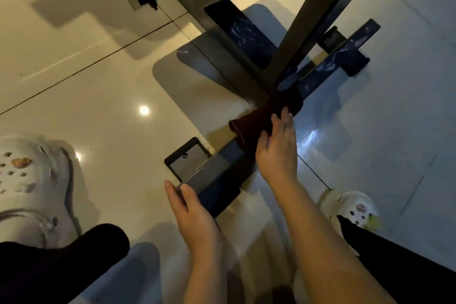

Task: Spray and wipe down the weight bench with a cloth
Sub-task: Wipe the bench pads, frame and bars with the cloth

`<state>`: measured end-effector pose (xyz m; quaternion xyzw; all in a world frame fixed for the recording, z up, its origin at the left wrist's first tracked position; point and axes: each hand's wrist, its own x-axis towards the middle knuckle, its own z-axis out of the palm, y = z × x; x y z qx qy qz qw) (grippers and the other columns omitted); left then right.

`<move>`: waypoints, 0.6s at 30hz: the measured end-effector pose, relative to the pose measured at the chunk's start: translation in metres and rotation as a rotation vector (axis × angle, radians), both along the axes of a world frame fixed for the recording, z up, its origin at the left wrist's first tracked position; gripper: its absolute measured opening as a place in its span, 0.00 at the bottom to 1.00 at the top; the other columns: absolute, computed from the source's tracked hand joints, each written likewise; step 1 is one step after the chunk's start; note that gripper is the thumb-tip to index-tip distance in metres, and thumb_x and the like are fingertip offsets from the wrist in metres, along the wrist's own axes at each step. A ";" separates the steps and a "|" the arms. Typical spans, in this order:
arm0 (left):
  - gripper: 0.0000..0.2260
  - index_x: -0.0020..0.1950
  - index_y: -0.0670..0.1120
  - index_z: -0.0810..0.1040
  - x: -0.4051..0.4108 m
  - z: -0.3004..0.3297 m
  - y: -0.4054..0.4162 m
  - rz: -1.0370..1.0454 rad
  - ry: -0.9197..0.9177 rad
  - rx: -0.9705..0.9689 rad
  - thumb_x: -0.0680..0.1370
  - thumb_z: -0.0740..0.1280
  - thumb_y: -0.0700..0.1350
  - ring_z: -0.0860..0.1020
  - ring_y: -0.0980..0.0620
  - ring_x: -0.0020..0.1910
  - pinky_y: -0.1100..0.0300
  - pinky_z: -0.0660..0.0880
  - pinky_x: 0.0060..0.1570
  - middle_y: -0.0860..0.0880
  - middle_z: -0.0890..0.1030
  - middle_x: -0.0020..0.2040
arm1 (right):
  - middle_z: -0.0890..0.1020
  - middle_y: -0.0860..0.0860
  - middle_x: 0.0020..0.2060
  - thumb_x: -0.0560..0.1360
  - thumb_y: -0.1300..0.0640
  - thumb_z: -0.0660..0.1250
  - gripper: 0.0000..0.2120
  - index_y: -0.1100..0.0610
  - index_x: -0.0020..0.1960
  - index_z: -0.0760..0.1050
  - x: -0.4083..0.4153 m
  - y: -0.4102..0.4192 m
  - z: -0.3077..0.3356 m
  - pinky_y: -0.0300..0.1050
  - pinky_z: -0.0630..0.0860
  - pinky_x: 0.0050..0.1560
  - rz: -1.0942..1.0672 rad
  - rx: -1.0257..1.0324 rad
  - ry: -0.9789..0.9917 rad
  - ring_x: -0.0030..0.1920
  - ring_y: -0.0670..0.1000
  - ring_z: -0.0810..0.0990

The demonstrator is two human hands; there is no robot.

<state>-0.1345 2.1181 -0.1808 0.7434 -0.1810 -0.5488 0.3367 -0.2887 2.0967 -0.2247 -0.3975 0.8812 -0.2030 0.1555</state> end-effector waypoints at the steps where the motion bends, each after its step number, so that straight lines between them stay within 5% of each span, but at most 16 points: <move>1: 0.22 0.78 0.57 0.54 -0.001 0.002 0.000 0.027 0.016 -0.008 0.85 0.53 0.50 0.57 0.54 0.76 0.60 0.55 0.69 0.55 0.57 0.78 | 0.56 0.57 0.78 0.81 0.52 0.56 0.24 0.61 0.74 0.63 0.021 0.009 0.000 0.57 0.57 0.76 0.022 -0.010 -0.005 0.78 0.55 0.51; 5: 0.22 0.78 0.55 0.55 -0.005 -0.001 0.005 0.067 0.135 -0.090 0.84 0.52 0.50 0.60 0.64 0.67 0.75 0.62 0.57 0.59 0.60 0.75 | 0.68 0.55 0.71 0.80 0.42 0.51 0.26 0.56 0.69 0.70 0.089 0.034 0.004 0.53 0.66 0.69 0.050 -0.105 -0.031 0.73 0.53 0.61; 7: 0.22 0.78 0.55 0.56 -0.002 -0.010 0.009 0.047 0.100 -0.124 0.84 0.51 0.52 0.60 0.63 0.69 0.72 0.60 0.60 0.58 0.59 0.76 | 0.68 0.55 0.70 0.79 0.40 0.51 0.28 0.56 0.71 0.68 0.089 0.026 0.001 0.53 0.70 0.65 -0.015 -0.114 -0.011 0.70 0.53 0.64; 13: 0.20 0.76 0.52 0.62 -0.001 -0.023 0.010 0.049 -0.034 -0.132 0.84 0.51 0.52 0.62 0.54 0.73 0.61 0.60 0.68 0.50 0.64 0.75 | 0.46 0.54 0.79 0.83 0.45 0.48 0.30 0.59 0.79 0.45 0.032 -0.016 -0.005 0.43 0.35 0.74 0.138 0.032 0.056 0.78 0.52 0.41; 18: 0.21 0.78 0.55 0.53 -0.007 -0.024 0.007 0.018 -0.009 -0.104 0.84 0.50 0.50 0.58 0.56 0.74 0.65 0.57 0.64 0.55 0.58 0.76 | 0.46 0.55 0.79 0.83 0.44 0.46 0.30 0.58 0.79 0.45 -0.048 -0.042 -0.010 0.45 0.37 0.74 0.026 0.069 0.104 0.78 0.53 0.43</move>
